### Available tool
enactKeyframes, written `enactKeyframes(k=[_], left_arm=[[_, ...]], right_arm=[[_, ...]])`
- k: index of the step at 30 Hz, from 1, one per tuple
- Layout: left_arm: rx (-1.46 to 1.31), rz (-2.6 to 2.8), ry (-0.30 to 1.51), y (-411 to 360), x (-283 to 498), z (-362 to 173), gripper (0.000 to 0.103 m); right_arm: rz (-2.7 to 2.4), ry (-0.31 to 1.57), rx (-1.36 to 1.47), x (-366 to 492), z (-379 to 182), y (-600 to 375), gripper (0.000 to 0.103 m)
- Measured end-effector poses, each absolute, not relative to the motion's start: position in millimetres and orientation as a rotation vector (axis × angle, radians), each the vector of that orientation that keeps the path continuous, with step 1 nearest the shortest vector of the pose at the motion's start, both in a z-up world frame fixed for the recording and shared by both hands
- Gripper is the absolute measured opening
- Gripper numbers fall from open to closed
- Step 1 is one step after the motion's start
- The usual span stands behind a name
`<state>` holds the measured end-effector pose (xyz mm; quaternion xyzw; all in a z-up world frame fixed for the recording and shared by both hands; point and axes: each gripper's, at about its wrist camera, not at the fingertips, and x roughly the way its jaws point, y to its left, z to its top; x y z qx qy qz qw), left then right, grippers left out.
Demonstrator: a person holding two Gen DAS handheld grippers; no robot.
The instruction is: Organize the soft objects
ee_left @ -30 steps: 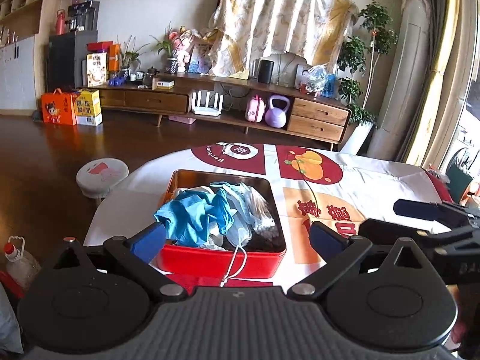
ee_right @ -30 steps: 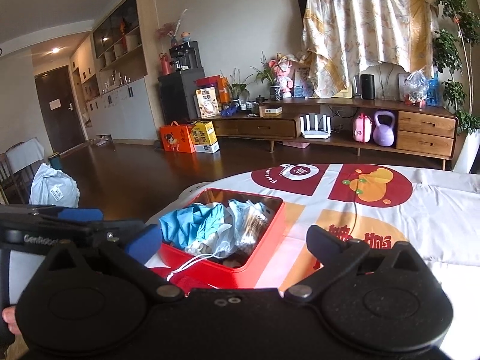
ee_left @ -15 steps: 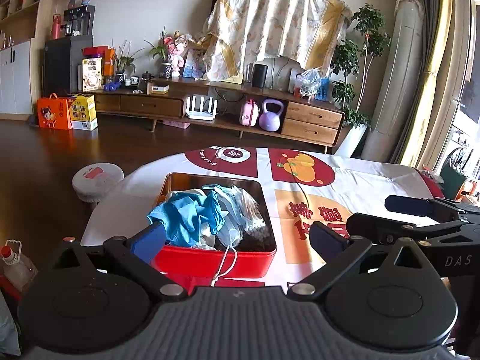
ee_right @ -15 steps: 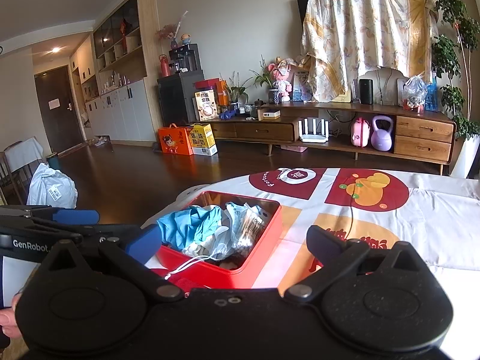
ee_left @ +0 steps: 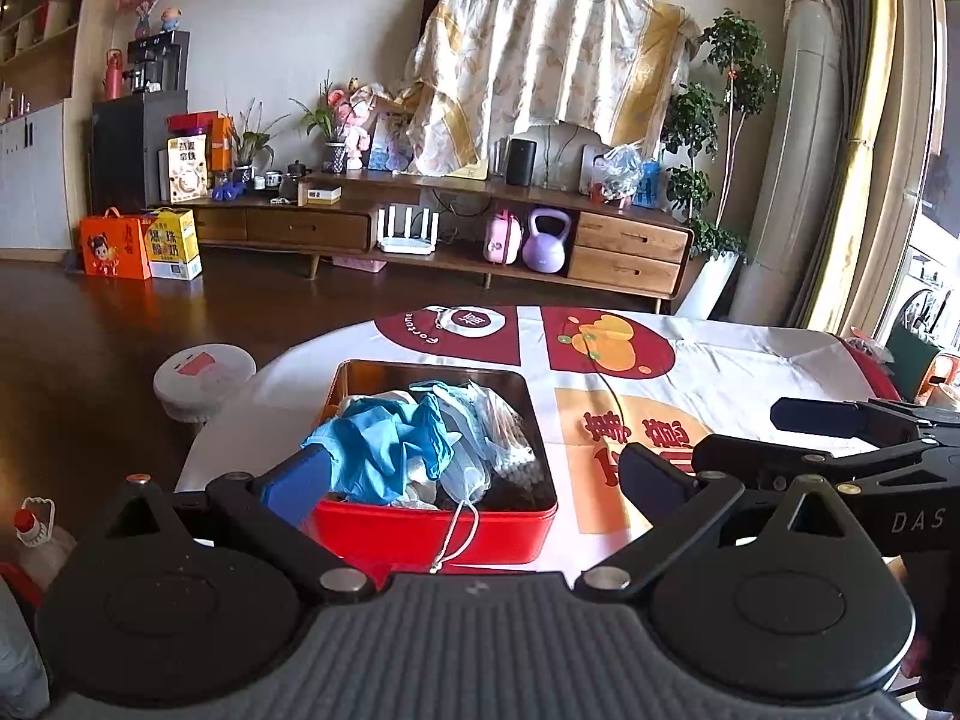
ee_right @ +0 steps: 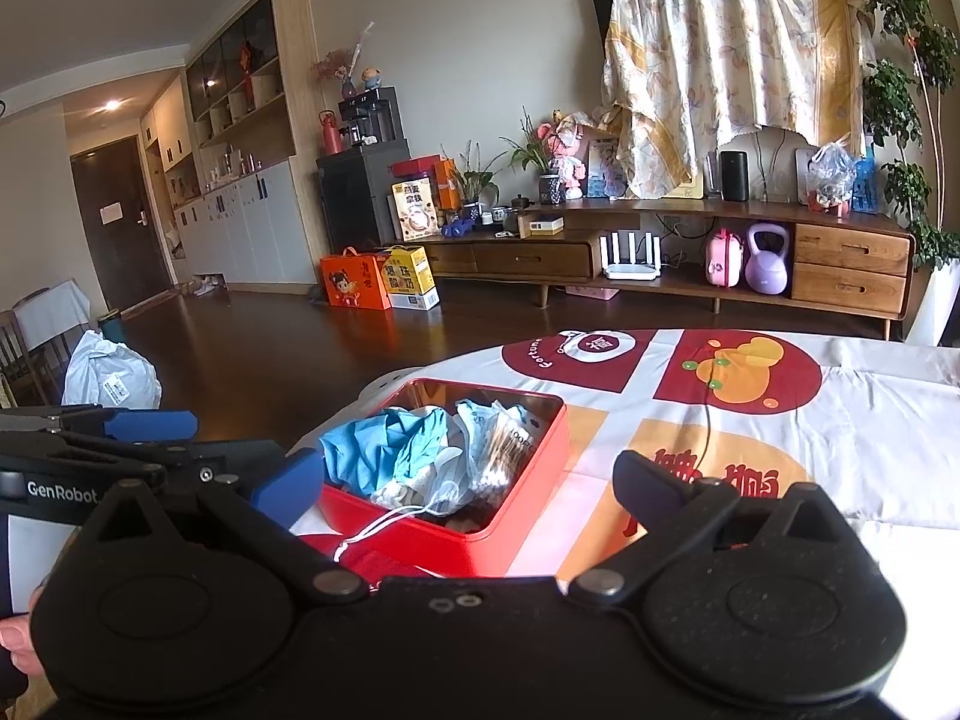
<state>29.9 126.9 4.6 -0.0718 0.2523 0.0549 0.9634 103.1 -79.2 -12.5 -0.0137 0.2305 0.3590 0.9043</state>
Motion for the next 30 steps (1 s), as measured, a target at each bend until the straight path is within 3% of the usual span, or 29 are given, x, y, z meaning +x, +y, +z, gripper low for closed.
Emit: enactKeyframes(k=[30], left_arm=[[-0.172,0.159,0.529,126,23,5,0.103]], right_arm=[[0.739,0.479,-0.021,86,-11,-84,0.103]])
